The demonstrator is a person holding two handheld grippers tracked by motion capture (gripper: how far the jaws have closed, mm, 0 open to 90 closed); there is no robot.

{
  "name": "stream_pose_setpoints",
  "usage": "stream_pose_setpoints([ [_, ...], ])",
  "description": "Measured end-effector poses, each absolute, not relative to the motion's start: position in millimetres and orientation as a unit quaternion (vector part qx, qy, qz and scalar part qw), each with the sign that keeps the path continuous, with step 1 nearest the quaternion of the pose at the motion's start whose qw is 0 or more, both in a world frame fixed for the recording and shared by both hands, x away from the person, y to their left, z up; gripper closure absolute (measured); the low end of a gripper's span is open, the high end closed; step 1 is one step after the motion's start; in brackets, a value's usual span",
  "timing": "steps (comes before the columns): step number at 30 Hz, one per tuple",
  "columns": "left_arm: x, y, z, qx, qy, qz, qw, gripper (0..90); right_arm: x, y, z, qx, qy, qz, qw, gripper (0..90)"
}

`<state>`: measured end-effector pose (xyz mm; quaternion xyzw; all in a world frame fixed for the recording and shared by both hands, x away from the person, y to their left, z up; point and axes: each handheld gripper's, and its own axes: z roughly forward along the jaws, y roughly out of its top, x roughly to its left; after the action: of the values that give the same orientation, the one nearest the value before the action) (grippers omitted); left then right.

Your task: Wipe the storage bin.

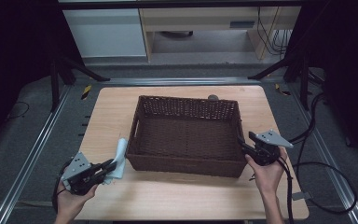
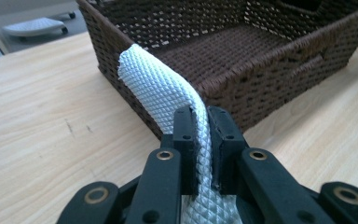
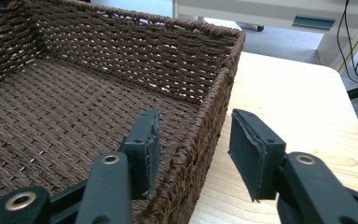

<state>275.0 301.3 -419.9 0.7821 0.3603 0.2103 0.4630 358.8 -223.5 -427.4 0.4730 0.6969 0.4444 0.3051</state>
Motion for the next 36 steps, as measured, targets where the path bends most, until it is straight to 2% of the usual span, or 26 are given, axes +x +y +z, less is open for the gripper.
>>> stream_pose_setpoints([
  [10,286,288,-451,0.826,0.363,0.169,0.396,81.4,356,-238,-422,0.487,0.67,0.461,0.319,42.7],
  [18,289,283,-468,0.852,0.363,0.136,0.353,81.6,355,-251,-427,0.506,0.657,0.452,0.329,41.1],
  [23,289,285,-462,0.845,0.361,0.141,0.369,81.6,356,-254,-429,0.51,0.655,0.448,0.331,40.9],
  [30,277,300,-430,0.785,0.368,0.193,0.46,81.6,356,-255,-430,0.511,0.656,0.446,0.33,40.7],
  [33,277,304,-426,0.772,0.374,0.205,0.472,81.7,356,-255,-430,0.51,0.656,0.446,0.331,40.6],
  [36,281,306,-429,0.775,0.382,0.205,0.46,81.6,357,-255,-431,0.51,0.657,0.445,0.331,40.6],
])
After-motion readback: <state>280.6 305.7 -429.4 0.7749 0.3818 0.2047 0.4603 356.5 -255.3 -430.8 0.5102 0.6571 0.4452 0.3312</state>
